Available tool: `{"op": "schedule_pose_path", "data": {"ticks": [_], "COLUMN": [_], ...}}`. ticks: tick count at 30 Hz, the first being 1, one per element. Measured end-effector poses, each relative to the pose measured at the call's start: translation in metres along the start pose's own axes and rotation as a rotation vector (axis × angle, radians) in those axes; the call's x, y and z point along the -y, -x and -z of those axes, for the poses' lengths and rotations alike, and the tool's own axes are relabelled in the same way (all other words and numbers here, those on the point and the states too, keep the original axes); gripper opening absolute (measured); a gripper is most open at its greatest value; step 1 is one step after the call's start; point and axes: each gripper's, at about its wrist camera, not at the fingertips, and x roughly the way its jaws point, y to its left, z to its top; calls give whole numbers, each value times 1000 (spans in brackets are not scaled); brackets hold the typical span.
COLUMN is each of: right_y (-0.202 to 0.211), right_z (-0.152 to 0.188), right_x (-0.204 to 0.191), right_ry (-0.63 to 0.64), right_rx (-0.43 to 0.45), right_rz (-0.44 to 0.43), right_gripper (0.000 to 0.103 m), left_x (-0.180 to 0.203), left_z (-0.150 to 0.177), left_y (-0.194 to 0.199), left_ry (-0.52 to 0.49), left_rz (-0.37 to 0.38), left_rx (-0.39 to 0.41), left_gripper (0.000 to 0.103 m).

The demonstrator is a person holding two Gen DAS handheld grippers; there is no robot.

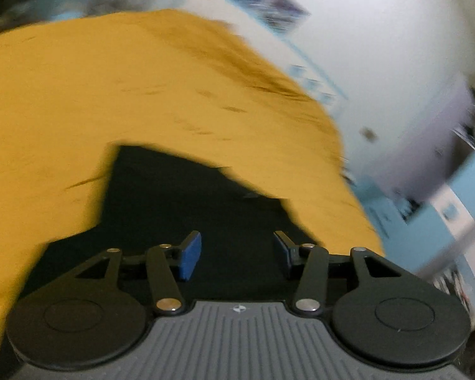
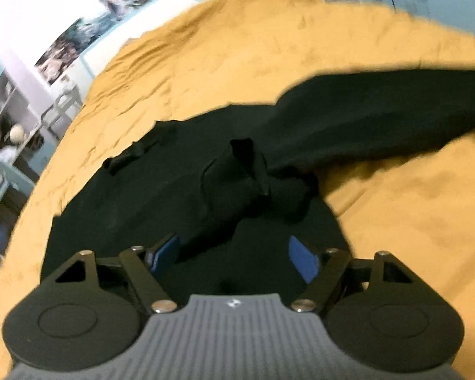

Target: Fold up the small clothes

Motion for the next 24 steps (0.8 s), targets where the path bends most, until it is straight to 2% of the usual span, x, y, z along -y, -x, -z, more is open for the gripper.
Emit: {"op": "schedule_pose_path", "data": {"ticks": [4,10,13,18,21,22,23,24], "right_y": [-34,-51,-55,-55,-57,-59,-60,-61], "right_z": [-6,-12,-14,-14,-15,-16,-17,-18], "right_x": [5,1,-1,-1,0,-1,-3,-6], "right_ry": [-108,-174,-175,-176,-202,-198,-182,-158], "right_rx": [-28,8,9,41,57,59,63,60], "right_rz": [-16,-32,-16,-24,-32,-25,-23,-18], "right_gripper": [73,79,79,80,80,75,59,45], "left_x": [-77,-110,-122,-124,-128,-128,-127,-127], "left_z": [17,28,29,15,8,8,9,11], "left_y": [13,-17,-20,-25,-36,-33,-33,-29], "left_ry": [233,459,497,556,602,605,604,599], "left_rz": [-44,-5,-32,-80,-68,-67,-66,-68], "left_rx": [0,0,4,69,98,107,120,138], "left_gripper": [57,57,57,57,57,57,52,36]}}
